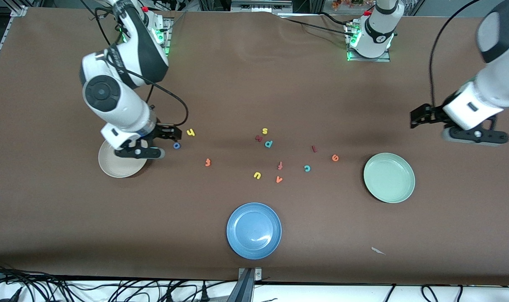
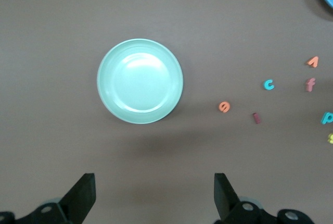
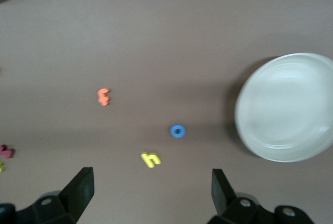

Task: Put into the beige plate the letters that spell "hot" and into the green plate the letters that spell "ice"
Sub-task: 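Reach the right gripper to the yellow h while the left gripper reaches the orange e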

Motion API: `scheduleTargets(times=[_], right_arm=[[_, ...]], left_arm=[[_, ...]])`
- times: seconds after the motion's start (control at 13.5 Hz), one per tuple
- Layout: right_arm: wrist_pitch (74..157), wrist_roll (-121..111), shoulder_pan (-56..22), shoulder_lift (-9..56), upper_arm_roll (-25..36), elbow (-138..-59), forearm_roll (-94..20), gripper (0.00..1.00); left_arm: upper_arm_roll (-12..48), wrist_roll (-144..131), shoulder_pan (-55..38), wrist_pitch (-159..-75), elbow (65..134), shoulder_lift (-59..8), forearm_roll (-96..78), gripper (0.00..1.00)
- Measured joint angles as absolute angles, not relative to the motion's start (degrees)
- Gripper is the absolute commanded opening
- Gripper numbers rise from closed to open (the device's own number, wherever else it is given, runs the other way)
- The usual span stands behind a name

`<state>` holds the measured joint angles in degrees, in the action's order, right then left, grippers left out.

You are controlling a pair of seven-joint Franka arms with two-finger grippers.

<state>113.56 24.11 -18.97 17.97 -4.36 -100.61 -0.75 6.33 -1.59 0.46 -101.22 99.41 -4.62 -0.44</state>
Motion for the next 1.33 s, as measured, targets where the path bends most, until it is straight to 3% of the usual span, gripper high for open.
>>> scheduleTargets(times=[0.59, 0.96, 1.19, 1.26, 1.33], right_arm=[[130.85, 24.06, -19.06, 18.93, -6.17, -117.29, -1.69, 0.99], [144.11, 23.99, -19.60, 22.39, -6.65, -123.98, -1.69, 0.99], [148.47, 23.97, -20.09, 23.61, -6.75, -126.42, -1.68, 0.80], [149.30, 23.96, -20.49, 23.61, -6.75, -126.88, -1.68, 0.80], [149.85, 23.97, -20.95, 23.61, -6.76, -127.14, -1.69, 0.72]], left_arm=[[16.03, -16.80, 0.17, -121.77, 114.43, -6.92, 0.27, 1.00], [19.41, -24.35, -0.59, -131.42, 117.64, -15.58, 4.60, 1.00], [19.41, -24.39, -0.61, -135.73, 117.69, -20.34, 5.64, 1.00], [19.41, -24.39, -0.61, -137.80, 117.72, -22.00, 5.79, 1.00], [19.39, -24.39, -0.61, -139.93, 117.74, -23.74, 5.81, 1.00]])
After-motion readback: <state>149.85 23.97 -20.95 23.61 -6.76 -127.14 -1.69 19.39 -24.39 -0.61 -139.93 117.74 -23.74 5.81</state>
